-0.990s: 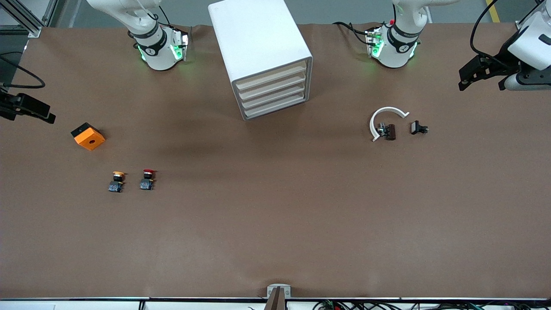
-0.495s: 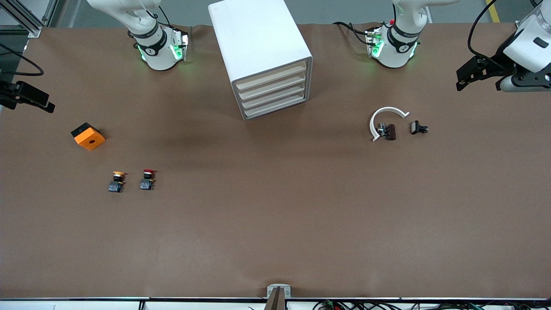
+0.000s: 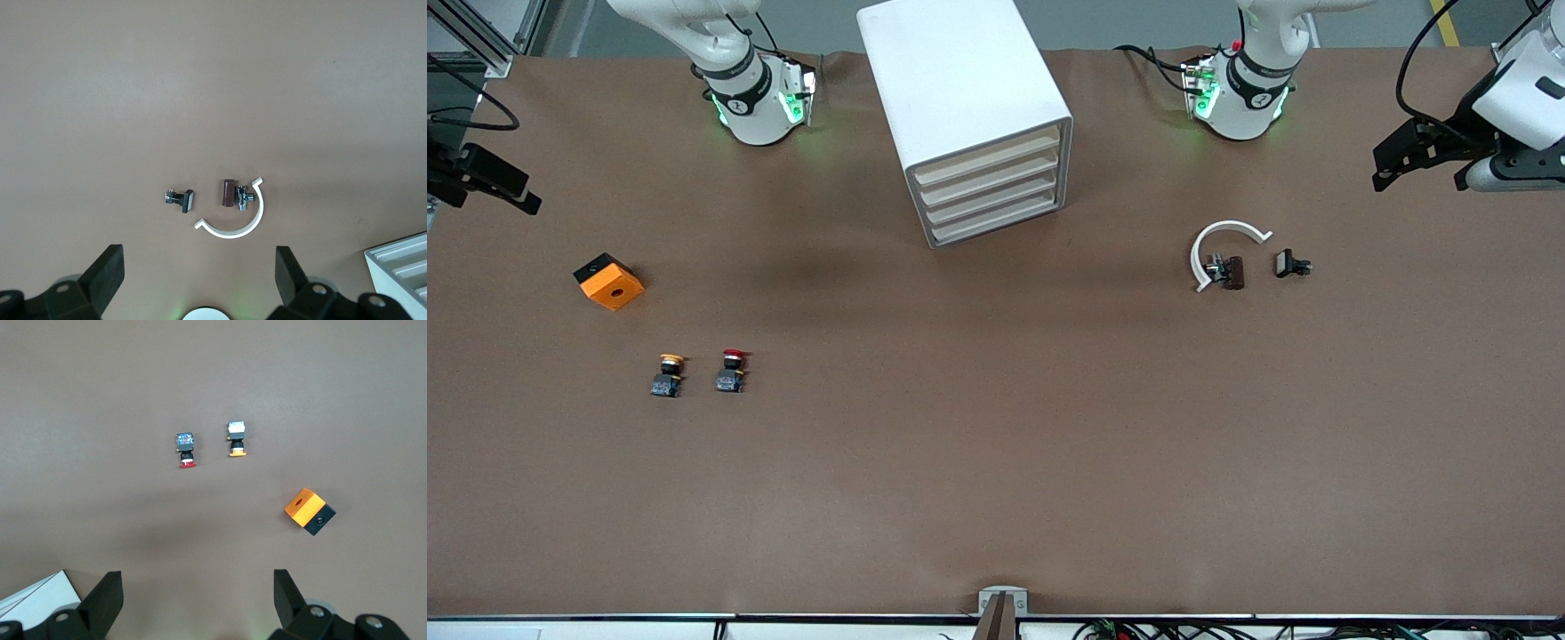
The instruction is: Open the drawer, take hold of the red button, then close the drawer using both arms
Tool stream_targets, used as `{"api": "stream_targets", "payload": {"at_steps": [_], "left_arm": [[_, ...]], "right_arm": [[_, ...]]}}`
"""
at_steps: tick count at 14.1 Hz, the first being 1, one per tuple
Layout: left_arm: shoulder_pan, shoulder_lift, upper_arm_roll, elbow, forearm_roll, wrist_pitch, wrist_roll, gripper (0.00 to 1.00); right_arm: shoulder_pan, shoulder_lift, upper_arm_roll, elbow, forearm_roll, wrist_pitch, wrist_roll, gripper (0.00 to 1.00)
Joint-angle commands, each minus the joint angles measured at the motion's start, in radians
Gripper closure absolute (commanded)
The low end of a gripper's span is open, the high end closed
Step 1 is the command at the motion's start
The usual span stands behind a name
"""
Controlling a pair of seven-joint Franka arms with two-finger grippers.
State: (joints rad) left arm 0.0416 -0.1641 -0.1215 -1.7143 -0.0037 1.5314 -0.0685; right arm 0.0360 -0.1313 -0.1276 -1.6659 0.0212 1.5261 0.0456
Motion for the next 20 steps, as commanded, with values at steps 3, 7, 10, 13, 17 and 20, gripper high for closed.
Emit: {"api": "stream_targets", "payload": {"at_steps": [3,7,10,13,17,20], "left_arm": [[0.018,0.054,0.006,0.073,0.004,-0.008,0.007,0.00],[0.018,0.060,0.006,0.078,0.005,-0.011,0.006,0.00],[0.018,0.063,0.006,0.081,0.005,-0.014,0.006,0.00],[0.015,0.064,0.003,0.082,0.002,-0.014,0.006,0.00],[0.015,0.067,-0.006,0.088,0.002,-0.025,0.007,0.00],[0.017,0.071,-0.003,0.091,0.002,-0.033,0.007,0.00]], "right_arm": [[-0.025,-0.036,0.045,-0.031,-0.026,0.020,-0.003,0.00],[-0.036,-0.034,0.072,-0.011,-0.033,0.016,-0.003,0.00],[-0.038,-0.036,0.072,0.000,-0.033,0.009,-0.004,0.00],[-0.036,-0.037,0.072,0.006,-0.033,0.008,-0.004,0.00],[-0.030,-0.037,0.068,0.014,-0.032,0.006,-0.004,0.00],[-0.030,-0.036,0.069,0.028,-0.030,-0.009,-0.004,0.00]]}}
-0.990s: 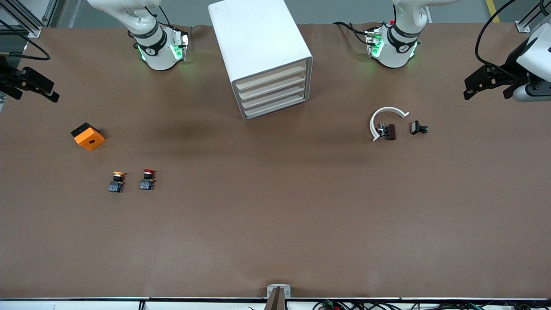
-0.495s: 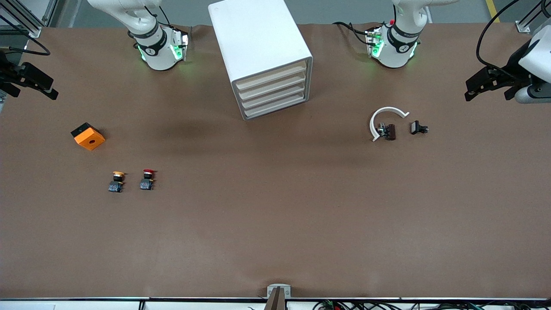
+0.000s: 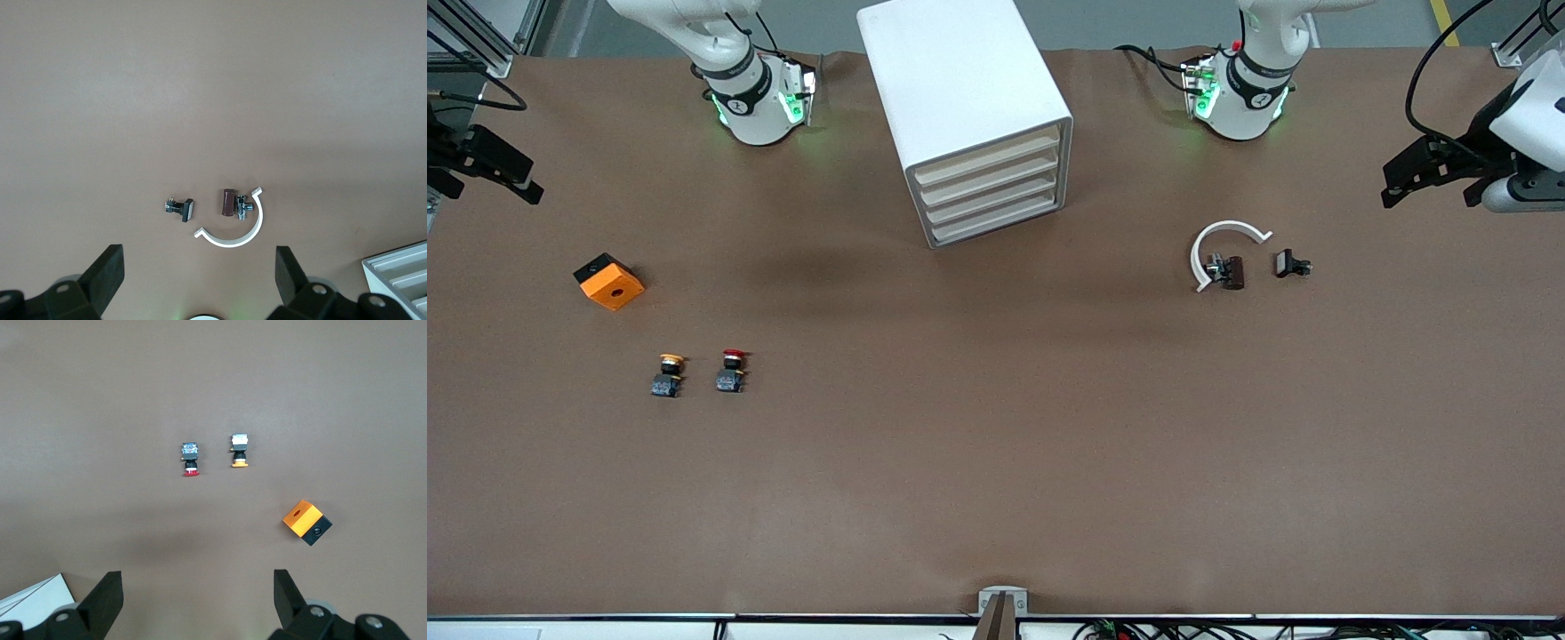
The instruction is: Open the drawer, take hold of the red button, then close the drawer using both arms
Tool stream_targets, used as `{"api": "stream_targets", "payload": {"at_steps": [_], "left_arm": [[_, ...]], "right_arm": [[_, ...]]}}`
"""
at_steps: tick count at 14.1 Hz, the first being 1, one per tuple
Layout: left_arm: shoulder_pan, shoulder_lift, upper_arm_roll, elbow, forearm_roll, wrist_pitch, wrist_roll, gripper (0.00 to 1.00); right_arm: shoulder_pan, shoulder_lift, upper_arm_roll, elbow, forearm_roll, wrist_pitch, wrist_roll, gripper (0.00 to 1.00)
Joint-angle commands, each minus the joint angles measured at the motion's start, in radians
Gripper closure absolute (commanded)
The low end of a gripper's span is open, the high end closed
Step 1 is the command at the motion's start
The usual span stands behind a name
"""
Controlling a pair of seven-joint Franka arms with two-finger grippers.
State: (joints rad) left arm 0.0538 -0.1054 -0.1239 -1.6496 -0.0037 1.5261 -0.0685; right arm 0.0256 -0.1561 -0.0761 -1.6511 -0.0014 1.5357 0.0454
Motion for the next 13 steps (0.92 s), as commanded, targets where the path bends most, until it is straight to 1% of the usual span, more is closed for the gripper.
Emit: {"api": "stream_targets", "payload": {"at_steps": [1,5,8,13], "left_arm": [[0.004,0.012,0.003,0.028,0.002,-0.032,0.006,0.00],[0.006,0.012,0.007,0.030,0.002,-0.033,0.004,0.00],[0.006,0.012,0.007,0.030,0.004,-0.046,-0.068,0.00],[0.006,0.012,0.009,0.030,0.010,-0.049,-0.062,0.00]], "right_arm": [[-0.019,-0.013,0.019,0.013,-0.008,-0.019,-0.004,0.00],[-0.019,-0.011,0.016,0.013,-0.008,-0.019,-0.004,0.00],[-0.020,-0.010,0.018,0.013,-0.008,-0.017,-0.004,0.00],[-0.019,-0.010,0.018,0.014,-0.008,-0.043,0.010,0.00]]}}
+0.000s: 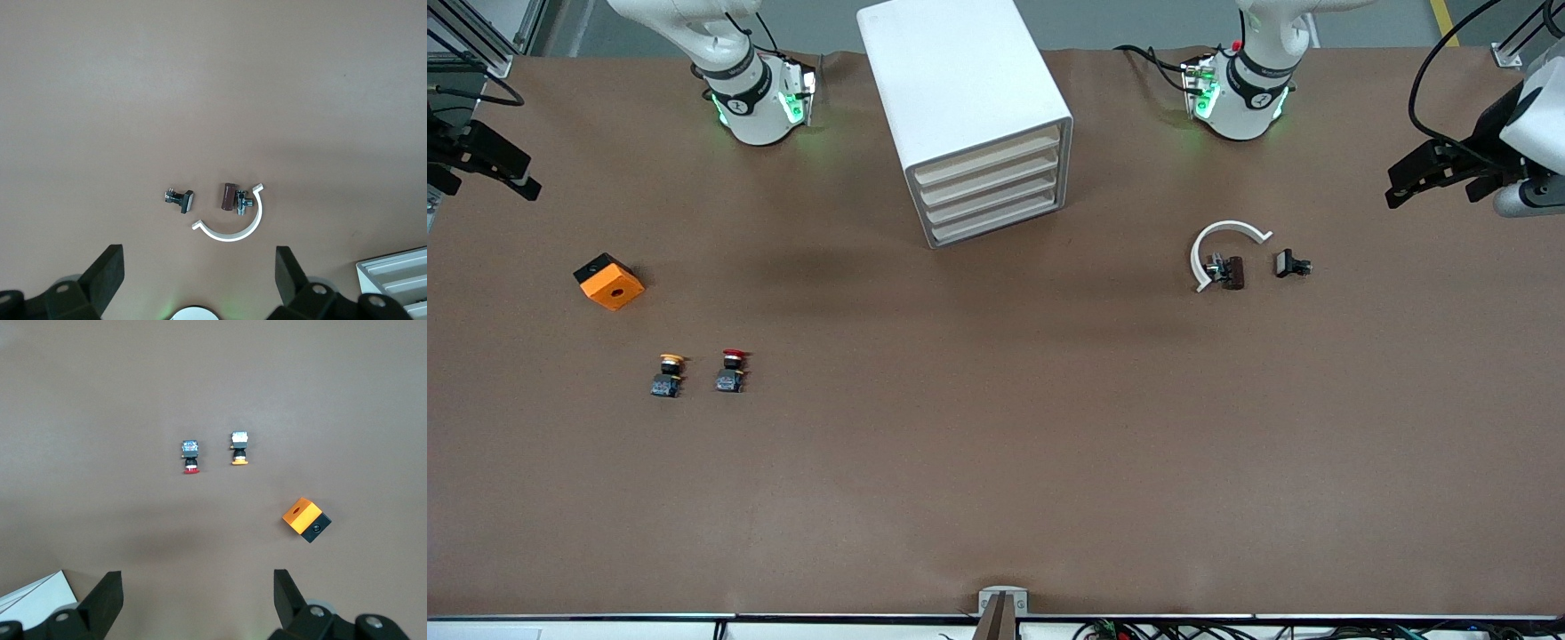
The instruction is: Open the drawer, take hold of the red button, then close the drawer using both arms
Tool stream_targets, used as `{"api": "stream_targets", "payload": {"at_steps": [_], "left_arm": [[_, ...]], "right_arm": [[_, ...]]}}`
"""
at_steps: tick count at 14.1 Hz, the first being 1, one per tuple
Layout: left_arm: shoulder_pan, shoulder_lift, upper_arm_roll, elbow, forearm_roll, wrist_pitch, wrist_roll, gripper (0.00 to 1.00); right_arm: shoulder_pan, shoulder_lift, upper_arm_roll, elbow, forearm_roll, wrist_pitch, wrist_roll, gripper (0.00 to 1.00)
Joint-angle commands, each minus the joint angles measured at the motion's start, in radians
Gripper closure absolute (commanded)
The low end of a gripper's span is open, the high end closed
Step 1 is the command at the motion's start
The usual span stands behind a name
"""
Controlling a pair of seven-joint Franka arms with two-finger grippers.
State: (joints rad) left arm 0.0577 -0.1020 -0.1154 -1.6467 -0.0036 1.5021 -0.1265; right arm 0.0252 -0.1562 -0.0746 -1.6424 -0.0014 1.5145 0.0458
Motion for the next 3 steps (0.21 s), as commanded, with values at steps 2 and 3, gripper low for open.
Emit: {"api": "stream_targets", "payload": {"at_steps": [2,3], "left_arm": [[0.002,0.008,-0.003,0.027,0.048,-0.025,0.001,0.00],[0.002,0.008,-0.001,0.027,0.051,-0.025,0.001,0.00]], "right_arm": [[-0.018,-0.009,0.019,0.016,-0.006,-0.034,0.011,0.00],[-0.018,-0.008,0.019,0.021,-0.006,-0.037,0.012,0.00]]}}
